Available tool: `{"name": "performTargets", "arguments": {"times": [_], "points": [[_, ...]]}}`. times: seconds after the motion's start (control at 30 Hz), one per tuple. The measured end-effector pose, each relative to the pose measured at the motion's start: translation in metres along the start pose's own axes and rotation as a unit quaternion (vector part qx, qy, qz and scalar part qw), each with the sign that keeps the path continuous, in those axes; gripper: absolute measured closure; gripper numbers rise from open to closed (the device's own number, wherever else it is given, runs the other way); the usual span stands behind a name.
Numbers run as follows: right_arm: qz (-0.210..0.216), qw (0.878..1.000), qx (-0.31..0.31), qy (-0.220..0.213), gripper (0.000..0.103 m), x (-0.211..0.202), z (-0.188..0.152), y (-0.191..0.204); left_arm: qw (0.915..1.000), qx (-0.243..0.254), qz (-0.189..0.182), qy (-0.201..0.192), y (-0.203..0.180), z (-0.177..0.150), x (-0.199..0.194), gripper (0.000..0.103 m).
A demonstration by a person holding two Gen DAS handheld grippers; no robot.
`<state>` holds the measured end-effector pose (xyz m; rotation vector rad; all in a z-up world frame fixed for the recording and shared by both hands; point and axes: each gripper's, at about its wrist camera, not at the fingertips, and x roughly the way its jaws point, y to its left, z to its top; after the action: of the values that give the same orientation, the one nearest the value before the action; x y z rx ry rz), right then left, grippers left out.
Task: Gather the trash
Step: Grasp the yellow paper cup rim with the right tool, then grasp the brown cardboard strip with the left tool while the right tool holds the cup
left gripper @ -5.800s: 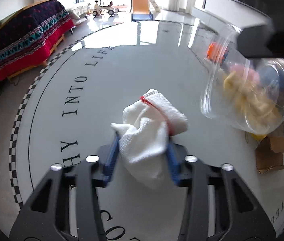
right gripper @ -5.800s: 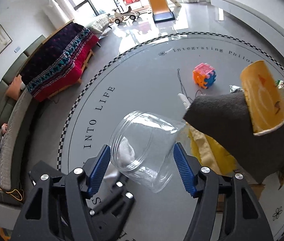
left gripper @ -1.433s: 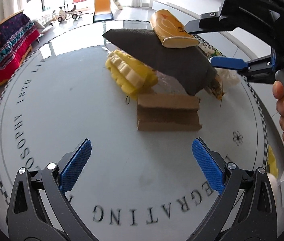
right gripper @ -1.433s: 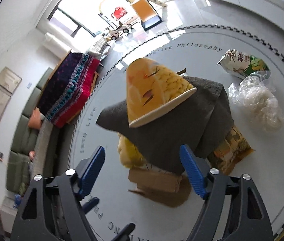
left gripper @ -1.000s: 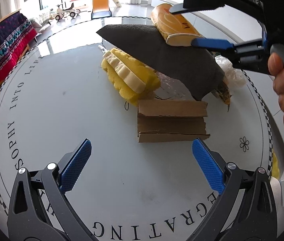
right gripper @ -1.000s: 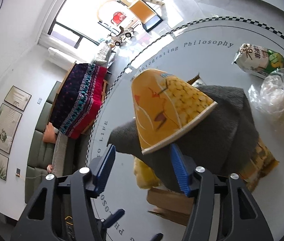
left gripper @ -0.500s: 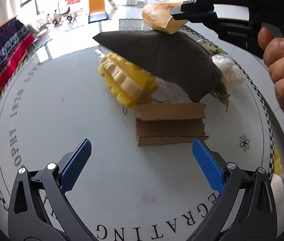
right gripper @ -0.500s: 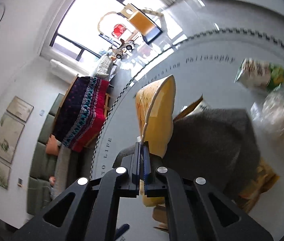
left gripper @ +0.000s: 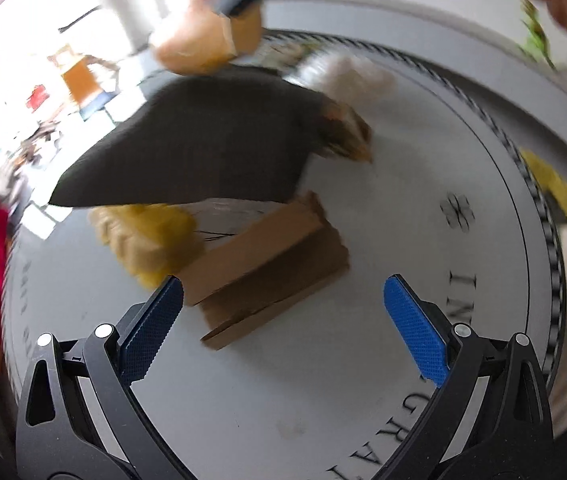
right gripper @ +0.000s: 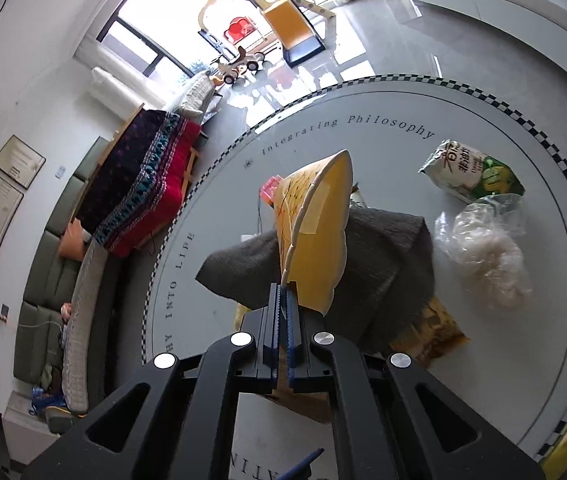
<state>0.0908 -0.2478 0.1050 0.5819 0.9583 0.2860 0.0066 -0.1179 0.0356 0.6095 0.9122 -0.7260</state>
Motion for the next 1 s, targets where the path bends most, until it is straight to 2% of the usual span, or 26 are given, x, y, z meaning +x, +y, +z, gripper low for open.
{"name": "performTargets", "arguments": {"times": [0.07,0.2,0.3,0.5,0.6,0.67,0.73,0.8,0.87,0.9,0.93,0.97,1.0], "points": [[0.001,1.0,-0.002,0.001,0.1,-0.003,-0.002,-0.002,0.9987,0.03,-0.034,0.025,0.001,0.005,0.01,0.013],[0.0,1.0,-0.007,0.001,0.1,-0.008,-0.003,-0.007,0.993,0.079,-0.052,0.071,0.007,0.015,0.027,0.022],[0.0,1.0,-0.007,0.004,0.1,-0.006,-0.002,-0.009,0.9871,0.114,-0.07,0.089,0.008,0.027,0.033,0.023],[0.001,1.0,-0.007,0.004,0.1,-0.007,0.0,-0.011,0.9758,0.166,-0.061,0.129,0.009,0.054,0.05,0.023],[0.0,1.0,-0.007,0.002,0.1,-0.009,-0.001,-0.016,0.9752,0.178,-0.046,0.124,0.01,0.065,0.046,0.023],[0.0,1.0,-0.006,0.001,0.1,-0.011,0.0,-0.019,0.9742,0.177,-0.052,0.13,0.011,0.07,0.044,0.023],[0.002,1.0,-0.002,-0.001,0.1,-0.011,0.001,-0.021,0.9715,0.178,-0.051,0.148,0.01,0.072,0.056,0.023],[0.004,1.0,0.0,-0.002,0.1,-0.013,0.001,-0.021,0.9692,0.194,-0.039,0.147,0.012,0.073,0.062,0.022],[0.003,1.0,-0.002,-0.002,0.1,-0.014,0.001,-0.021,0.9714,0.181,-0.047,0.146,0.014,0.077,0.063,0.022],[0.002,1.0,-0.002,-0.001,0.1,-0.014,0.0,-0.022,0.9735,0.167,-0.056,0.145,0.016,0.08,0.062,0.023],[0.001,1.0,-0.002,-0.002,0.1,-0.015,0.0,-0.022,0.9737,0.158,-0.071,0.148,0.016,0.08,0.062,0.038],[0.002,1.0,-0.001,-0.003,0.1,-0.015,0.001,-0.023,0.9736,0.146,-0.086,0.153,0.016,0.08,0.062,0.038],[0.003,1.0,0.0,-0.004,0.1,-0.016,0.0,-0.023,0.9728,0.143,-0.094,0.156,0.017,0.077,0.059,0.047]]}}
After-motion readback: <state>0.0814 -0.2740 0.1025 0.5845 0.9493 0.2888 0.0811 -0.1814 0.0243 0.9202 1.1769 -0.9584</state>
